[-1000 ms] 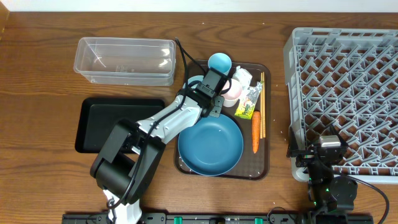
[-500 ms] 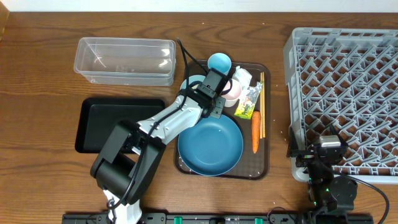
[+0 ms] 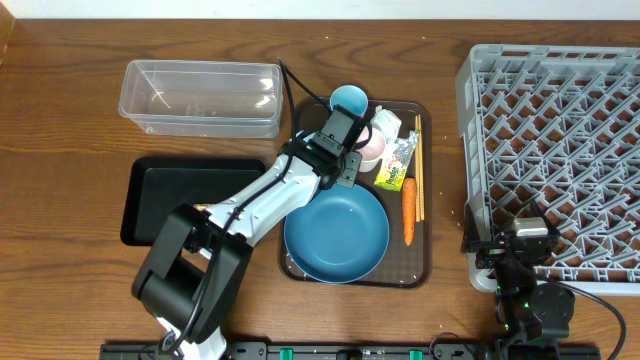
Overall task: Sort waste into correct bins and load items into the dishwasher rack
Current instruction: 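Lower the left gripper and grasp the rice bowl rim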
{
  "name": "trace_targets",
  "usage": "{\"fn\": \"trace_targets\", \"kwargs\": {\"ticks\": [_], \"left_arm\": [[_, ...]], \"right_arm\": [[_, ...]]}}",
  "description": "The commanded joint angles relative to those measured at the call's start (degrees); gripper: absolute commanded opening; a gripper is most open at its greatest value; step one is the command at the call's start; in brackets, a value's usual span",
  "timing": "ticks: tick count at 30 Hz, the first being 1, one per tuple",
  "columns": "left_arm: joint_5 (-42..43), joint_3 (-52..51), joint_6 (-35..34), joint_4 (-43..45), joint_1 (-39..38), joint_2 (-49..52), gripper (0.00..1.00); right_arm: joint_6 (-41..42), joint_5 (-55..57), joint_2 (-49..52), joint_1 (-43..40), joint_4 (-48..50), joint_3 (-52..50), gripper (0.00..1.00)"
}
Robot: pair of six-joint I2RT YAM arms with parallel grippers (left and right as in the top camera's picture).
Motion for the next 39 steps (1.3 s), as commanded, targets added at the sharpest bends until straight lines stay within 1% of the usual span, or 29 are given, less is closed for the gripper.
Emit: {"fn": "trace_targets", "kwargs": {"ticks": [1,17,21,22,24,25,28,36,37,39], "left_arm": [[-0.81,-0.79,-0.52,-0.59,0.24,-1.64,0.06],[-0.37,-0.81,-0.72,-3.37,0.24,-1.88,0.06],[-0.37,-0.81,-0.72,-3.39,0.24,-1.81,0.08],[-0.37,-0.81,-0.72,-3.37,0.24,-1.77,0.14],[-0.37,-0.81,-0.72,-3.37,0.24,-1.66,0.17],[-0.39,-0.81,-0.72,-3.32,0.24,-1.51,0.22],[-0.39,-0.81,-0.72,-3.32,0.24,-0.9,0.24],[-0.39,-0.81,-0.72,-2.71,0.24,1.31,0.25],[-0.39,-0.81,-0.72,-2.49,0.24,1.36,0.3],[-0.39,-0.81,-0.72,-2.05,0.24,1.36,0.34]], "right_arm": [[0.48,0.39,-0.31,-0.46,-0.09,-0.22,0.99],[0.48,0.39,-0.31,-0.46,-0.09,-0.22,0.99],[0.48,0.39,-0.31,-0.46,-0.09,-0.22,0.99],[0.48,0.39,-0.31,-0.46,-0.09,-0.22,0.99],[0.48,0.39,-0.31,-0.46,-0.09,-0.22,0.99],[0.48,0.39,-0.31,-0.46,-0.09,-0.22,0.99],[0.48,0.39,-0.31,-0.46,-0.09,-0.22,0.99],[0.48,0.39,-0.31,-0.46,-0.09,-0.22,0.99],[0.48,0.39,-0.31,-0.46,-0.09,-0.22,0.99],[0.48,0.39,-0.31,-0.46,-0.09,-0.22,0.99]]}}
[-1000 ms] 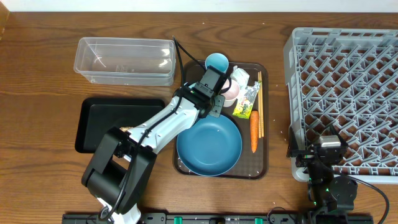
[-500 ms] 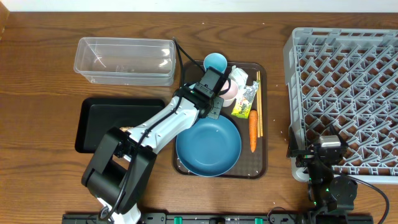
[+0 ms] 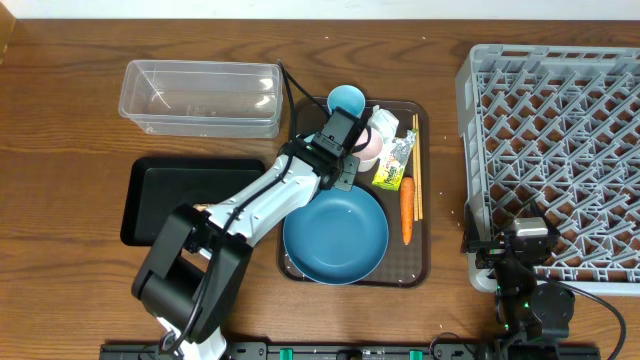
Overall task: Sort waste into correct bins and load items into the dishwasher rack
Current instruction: 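Lower the left gripper and grasp the rice bowl rim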
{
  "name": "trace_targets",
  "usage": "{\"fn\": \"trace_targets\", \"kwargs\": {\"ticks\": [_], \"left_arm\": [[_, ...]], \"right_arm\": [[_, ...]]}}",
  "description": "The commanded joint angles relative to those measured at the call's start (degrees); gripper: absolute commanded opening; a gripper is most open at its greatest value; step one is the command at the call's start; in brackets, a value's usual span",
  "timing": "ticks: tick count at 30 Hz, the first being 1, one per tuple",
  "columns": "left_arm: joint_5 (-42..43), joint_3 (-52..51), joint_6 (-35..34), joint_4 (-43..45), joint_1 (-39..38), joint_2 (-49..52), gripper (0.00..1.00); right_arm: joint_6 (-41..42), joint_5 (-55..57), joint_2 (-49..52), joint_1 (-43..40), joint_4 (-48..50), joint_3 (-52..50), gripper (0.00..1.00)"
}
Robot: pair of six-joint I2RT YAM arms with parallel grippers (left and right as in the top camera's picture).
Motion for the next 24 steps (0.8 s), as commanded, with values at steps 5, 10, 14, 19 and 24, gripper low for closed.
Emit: {"fn": "trace_targets", "kwargs": {"ticks": [5,10,14,19,24], "left_arm": [[-0.42,-0.81,-0.31,1.07,0.28,1.18,0.38],[-0.42,-0.83,-0.28,1.2,0.28,1.55,0.38],[-0.39,-0.83,-0.31,1.16,0.28,2.6,0.38],[-0.42,-0.83,-0.31,1.18,0.28,3.56,0.38],[-0.44,-0.83,-0.28,1.44,0.28,3.58,0.38]], "right_arm": [[0.48,0.39,-0.31,-0.46,-0.09,-0.2,0.99],[0.48,0.39,-0.31,-0.46,-0.09,-0.2,0.99],[0.48,0.39,-0.31,-0.46,-0.09,-0.2,0.99],[0.48,0.39,-0.31,-0.46,-0.09,-0.2,0.99],[0.48,0.39,-0.31,-0.46,-0.09,-0.2,0.99]]}}
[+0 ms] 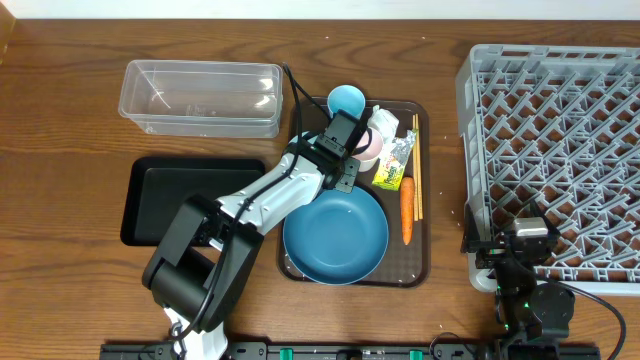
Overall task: Sort waste into correct bins and load items into the dishwasher rack
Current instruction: 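Lower the left gripper and grasp the rice bowl rim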
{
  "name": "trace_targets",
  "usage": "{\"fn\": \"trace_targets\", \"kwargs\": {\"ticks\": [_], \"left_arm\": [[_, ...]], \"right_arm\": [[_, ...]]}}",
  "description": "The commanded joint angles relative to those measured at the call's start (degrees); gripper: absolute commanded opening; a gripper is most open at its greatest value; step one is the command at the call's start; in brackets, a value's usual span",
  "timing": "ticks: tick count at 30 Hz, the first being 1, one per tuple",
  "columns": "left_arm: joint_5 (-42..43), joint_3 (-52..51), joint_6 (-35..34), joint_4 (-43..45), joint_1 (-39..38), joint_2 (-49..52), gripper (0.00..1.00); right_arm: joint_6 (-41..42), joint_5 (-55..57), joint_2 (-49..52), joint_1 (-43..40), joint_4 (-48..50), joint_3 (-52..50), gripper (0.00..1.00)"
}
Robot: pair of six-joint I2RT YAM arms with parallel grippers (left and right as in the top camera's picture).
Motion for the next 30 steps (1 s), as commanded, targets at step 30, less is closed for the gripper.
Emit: {"fn": "trace_targets", "kwargs": {"ticks": [30], "left_arm": [[-0.44,-0.31,-0.28,-1.92,0.2,-2.4,0.06]], "right_arm": [[0.5,0.39,-0.31,-0.46,-0.09,-0.2,0.99]]}}
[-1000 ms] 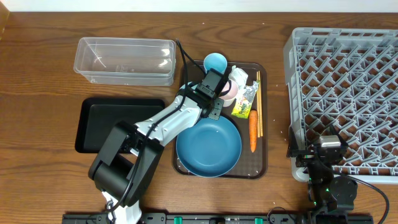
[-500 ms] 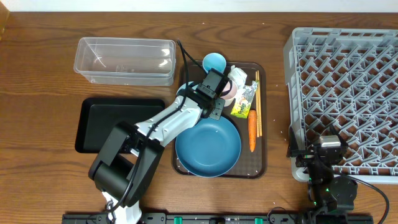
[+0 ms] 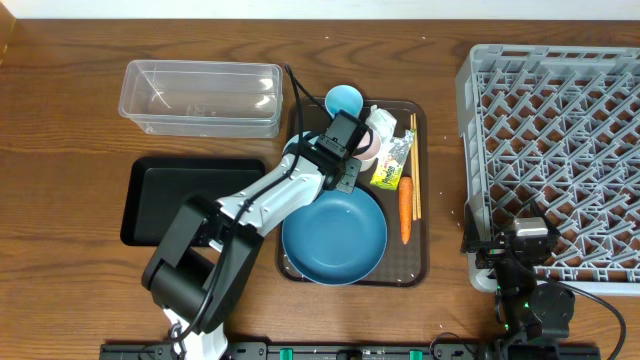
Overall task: Sort waste into correct bins and load items into the dishwasher rack
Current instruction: 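Lower the left gripper and grasp the rice bowl rim, then lift the rice bowl and carry it left over the black tray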
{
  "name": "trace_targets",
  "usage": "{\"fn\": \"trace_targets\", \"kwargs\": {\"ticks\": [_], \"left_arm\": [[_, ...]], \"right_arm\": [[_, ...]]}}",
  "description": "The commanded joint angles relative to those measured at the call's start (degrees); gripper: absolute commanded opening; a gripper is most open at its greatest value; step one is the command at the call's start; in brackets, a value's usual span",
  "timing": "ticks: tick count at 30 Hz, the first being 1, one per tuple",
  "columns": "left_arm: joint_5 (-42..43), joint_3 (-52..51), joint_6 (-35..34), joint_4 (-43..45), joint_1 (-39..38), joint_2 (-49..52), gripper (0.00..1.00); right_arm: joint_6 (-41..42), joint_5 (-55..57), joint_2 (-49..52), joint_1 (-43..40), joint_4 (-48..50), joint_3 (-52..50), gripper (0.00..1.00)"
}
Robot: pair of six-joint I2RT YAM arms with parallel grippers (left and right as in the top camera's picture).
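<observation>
My left gripper (image 3: pixel 362 143) reaches over the brown tray (image 3: pixel 426 255) and sits right at a pink cup (image 3: pixel 372 148), hiding most of it. Its fingers are too covered to tell whether they are closed on the cup. On the tray there are also a blue cup (image 3: pixel 346 99), crumpled white paper (image 3: pixel 384 121), a green-yellow wrapper (image 3: pixel 391 166), a carrot (image 3: pixel 405 207), chopsticks (image 3: pixel 417 165) and a big blue plate (image 3: pixel 334 236). My right gripper (image 3: pixel 518 243) rests folded at the front right, by the grey dishwasher rack (image 3: pixel 556 150), holding nothing.
A clear plastic bin (image 3: pixel 200 97) stands at the back left and a black bin (image 3: pixel 185 200) lies in front of it, both left of the tray. The rack fills the right side of the table.
The left gripper stays at the pink cup. The tray and the things on it sit slightly further left. The right arm has not moved.
At every earlier moment my left gripper was at the pink cup on the tray, with only the arm's elbow shifting a little. The tray contents have crept slightly left. The right arm stayed parked by the rack.
</observation>
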Motion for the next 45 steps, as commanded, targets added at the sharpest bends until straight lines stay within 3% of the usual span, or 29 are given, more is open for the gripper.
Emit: {"fn": "trace_targets", "kwargs": {"ticks": [1,23,33,42,45], "left_arm": [[-0.66,-0.31,-0.52,-1.33,0.42,-2.45,0.06],[-0.7,-0.31,-0.52,-5.18,0.42,-11.85,0.06],[-0.68,-0.31,-2.64,-10.67,0.87,-22.75,0.06],[-0.44,-0.33,-8.83,-19.98,9.57,-30.58,0.06],[4.26,-0.5,-9.57,-21.24,14.19,-30.97,0.06]], "right_arm": [[0.5,0.39,-0.31,-0.46,-0.09,-0.2,0.99],[0.5,0.39,-0.31,-0.46,-0.09,-0.2,0.99],[0.5,0.39,-0.31,-0.46,-0.09,-0.2,0.99],[0.5,0.39,-0.31,-0.46,-0.09,-0.2,0.99],[0.5,0.39,-0.31,-0.46,-0.09,-0.2,0.99]]}}
